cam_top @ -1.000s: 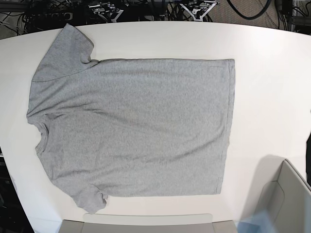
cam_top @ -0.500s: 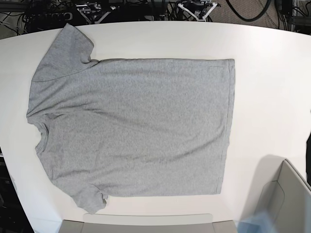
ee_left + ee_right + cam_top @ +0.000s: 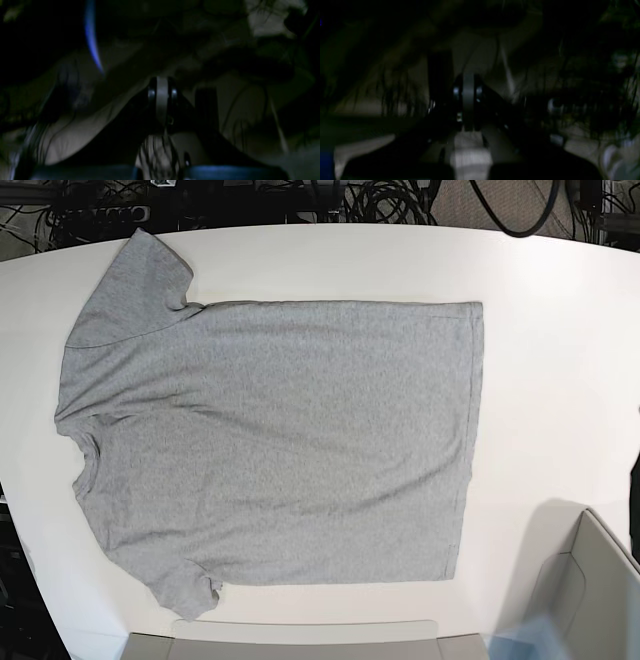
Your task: Fold the T-shirt properly
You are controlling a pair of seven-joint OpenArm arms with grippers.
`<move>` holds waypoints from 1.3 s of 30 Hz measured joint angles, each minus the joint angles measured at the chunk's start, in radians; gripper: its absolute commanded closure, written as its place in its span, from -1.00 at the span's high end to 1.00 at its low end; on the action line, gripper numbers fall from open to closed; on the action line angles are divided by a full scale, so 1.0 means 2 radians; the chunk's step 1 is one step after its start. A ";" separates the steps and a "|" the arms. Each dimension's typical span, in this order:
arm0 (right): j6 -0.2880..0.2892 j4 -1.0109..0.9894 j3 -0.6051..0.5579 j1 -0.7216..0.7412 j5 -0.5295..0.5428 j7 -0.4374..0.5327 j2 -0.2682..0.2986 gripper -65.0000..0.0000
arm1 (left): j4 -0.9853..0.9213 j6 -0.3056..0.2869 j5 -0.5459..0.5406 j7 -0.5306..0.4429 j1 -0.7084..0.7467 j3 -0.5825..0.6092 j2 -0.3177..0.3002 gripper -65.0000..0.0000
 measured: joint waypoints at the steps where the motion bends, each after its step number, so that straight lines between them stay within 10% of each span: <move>1: 0.000 0.014 0.000 -0.014 0.000 -0.001 -0.001 -0.98 | 0.029 0.000 0.000 -0.001 0.010 0.000 0.000 -0.79; 14: 0.002 0.526 0.000 -0.252 0.005 0.004 0.004 -0.61 | 0.457 0.001 0.002 0.031 0.192 0.000 0.004 -0.78; 21: 0.001 0.668 0.021 -0.272 0.069 -0.015 0.006 -0.48 | 0.503 0.000 0.001 0.100 0.204 0.000 0.004 -0.78; 28: 0.003 0.781 0.087 -0.273 0.153 -0.163 0.012 -0.28 | 0.504 0.000 0.002 0.103 0.202 0.000 0.004 -0.78; 34: 0.007 0.850 0.150 -0.271 0.269 -0.399 0.011 -0.28 | 0.504 0.000 0.002 0.103 0.201 0.000 0.004 -0.78; 39: 0.090 0.850 0.220 -0.257 0.415 -0.572 0.008 -0.28 | 0.503 0.000 0.002 0.103 0.201 0.000 0.004 -0.78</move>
